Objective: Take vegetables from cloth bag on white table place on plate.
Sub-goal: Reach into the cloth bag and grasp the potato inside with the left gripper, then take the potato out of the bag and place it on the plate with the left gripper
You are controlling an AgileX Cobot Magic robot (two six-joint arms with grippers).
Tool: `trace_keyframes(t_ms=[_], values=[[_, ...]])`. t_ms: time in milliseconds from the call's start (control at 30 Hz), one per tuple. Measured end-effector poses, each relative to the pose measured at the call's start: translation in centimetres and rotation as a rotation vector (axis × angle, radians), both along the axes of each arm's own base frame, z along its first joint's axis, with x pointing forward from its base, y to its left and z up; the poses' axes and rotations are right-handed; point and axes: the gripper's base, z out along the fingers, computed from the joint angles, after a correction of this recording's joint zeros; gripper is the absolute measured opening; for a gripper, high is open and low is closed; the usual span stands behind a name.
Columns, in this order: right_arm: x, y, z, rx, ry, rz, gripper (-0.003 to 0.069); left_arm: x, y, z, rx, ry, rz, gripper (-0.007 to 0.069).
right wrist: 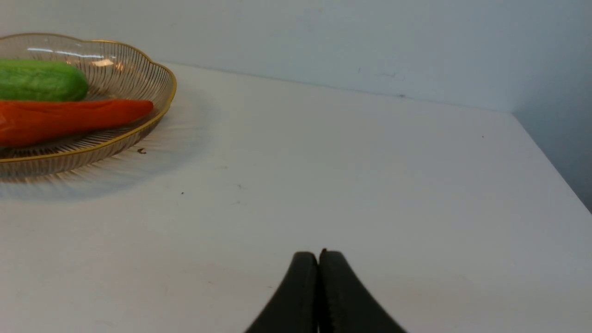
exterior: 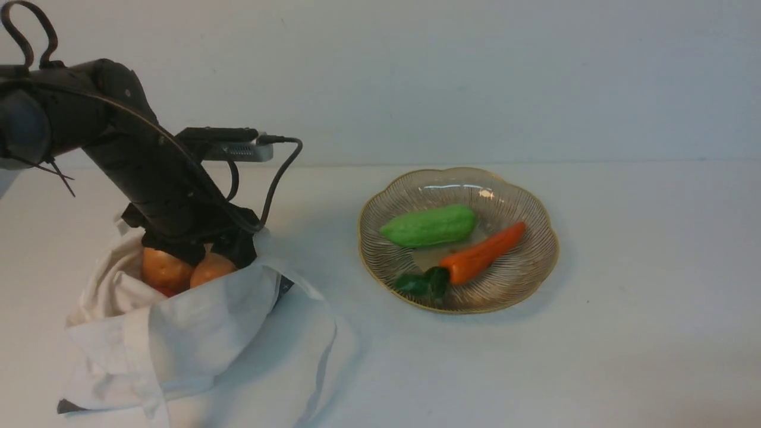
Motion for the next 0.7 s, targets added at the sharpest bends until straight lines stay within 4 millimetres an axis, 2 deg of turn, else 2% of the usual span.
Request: trace_keyframes(t_ms=[33,67,100,167,300,400,500,567,700], values=[[0.0,0.0,0.0,-0.001,0.000,0.000,-0.0015,0.0,0.0,-0.1,0.001,0.007,0.001,0.0392],[0.0,0.0,0.0,-0.001,0.000,0.000,-0.0015,0.0,0.0,-0.2,0.002,0.011,0.000,0.0392],[0.0,0.0,0.0,-0.002,0.000,0.000,-0.0015,-0.1,0.0,-0.2,0.002,0.018,0.003,0.0287],[0.0,0.0,0.0,-0.003,0.000,0.001,-0.0015,-0.1,0.0,-0.2,0.002,0.023,0.001,0.0258],[0.0,0.0,0.0,-0.003,0.000,0.001,-0.0015,-0.3,0.0,0.8,0.002,0.011,-0.004,0.0258],[0.0,0.0,0.0,-0.003,0.000,0.001,-0.0015,-0.5,0.1,2.8,0.012,-0.025,-0.017,0.0258],[0.0,0.0,0.0,-0.003,0.000,0.001,-0.0015,-1.4,0.4,6.2,0.032,-0.082,-0.036,0.0258],[0.0,0.0,0.0,-0.003,0.000,0.001,-0.0015,-2.3,0.4,7.6,0.032,-0.079,-0.046,0.0258],[0.0,0.0,0.0,-0.003,0.000,0.001,-0.0015,-3.0,0.4,8.4,0.025,-0.069,-0.056,0.0258]])
